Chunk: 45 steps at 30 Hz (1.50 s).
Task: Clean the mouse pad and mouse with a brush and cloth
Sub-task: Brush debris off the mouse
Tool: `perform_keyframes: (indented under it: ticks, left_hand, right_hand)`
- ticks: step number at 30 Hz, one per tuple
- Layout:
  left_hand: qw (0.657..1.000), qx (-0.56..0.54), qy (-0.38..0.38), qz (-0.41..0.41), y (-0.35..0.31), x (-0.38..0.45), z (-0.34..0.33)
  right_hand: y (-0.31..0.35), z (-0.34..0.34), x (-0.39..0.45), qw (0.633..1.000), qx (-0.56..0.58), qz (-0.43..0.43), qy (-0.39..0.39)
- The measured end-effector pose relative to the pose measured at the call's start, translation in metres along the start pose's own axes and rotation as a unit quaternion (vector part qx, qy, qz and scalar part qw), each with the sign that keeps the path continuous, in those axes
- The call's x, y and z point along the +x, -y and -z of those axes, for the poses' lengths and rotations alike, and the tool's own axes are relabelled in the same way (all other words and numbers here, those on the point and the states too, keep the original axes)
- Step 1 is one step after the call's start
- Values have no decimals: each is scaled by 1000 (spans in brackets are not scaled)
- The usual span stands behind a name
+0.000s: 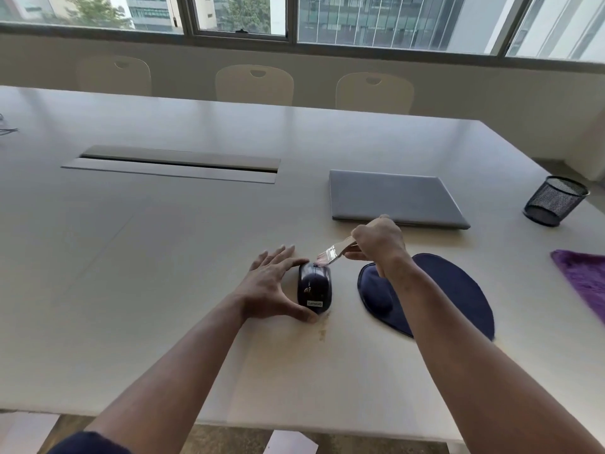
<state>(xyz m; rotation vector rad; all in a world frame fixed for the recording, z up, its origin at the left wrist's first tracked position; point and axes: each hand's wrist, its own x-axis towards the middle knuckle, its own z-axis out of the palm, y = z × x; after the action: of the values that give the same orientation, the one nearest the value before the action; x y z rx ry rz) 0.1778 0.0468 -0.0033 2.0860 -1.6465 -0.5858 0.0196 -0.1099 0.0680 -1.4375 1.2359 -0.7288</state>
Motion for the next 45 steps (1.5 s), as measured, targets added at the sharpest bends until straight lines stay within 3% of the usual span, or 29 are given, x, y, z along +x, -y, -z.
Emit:
perform_keyframes:
  ticks: [5,13,18,22,25,27,33,36,41,45]
  left_hand:
    - [1000,-1,-3,-2,0,1,-1]
    - [1000,3,-2,1,-2,0,0]
    - [1000,-1,-1,1,-2,0,0]
    - [1000,-3,1,0,-4,-1,2]
    - [1000,-4,7,-2,-5,-2,3]
    - [1000,-4,7,-1,-5,-2,4]
    - [1000,0,9,-1,-6,-3,4]
    - [1000,9,6,-5,-5,-2,3]
    - [1000,7,6,-6,-2,0,2]
    - [1000,4,5,-8,-1,0,1]
  right_hand:
    - [11,8,1,998,-22,-25,56]
    - [6,2,-7,1000,-19,1,11]
    - [25,19,-9,990,-64,-36,121]
    - [30,22,-10,991,-102,60,66]
    - [24,14,-10,948,-254,189,10]
    - [20,8,-15,927,-292,235,29]
    - [28,11,-24,876,-379,258,149]
    - [44,22,-27,889,-332,249,194]
    - [43,13,-30,877,-364,289,120]
    - [29,5,-37,863,-379,305,135]
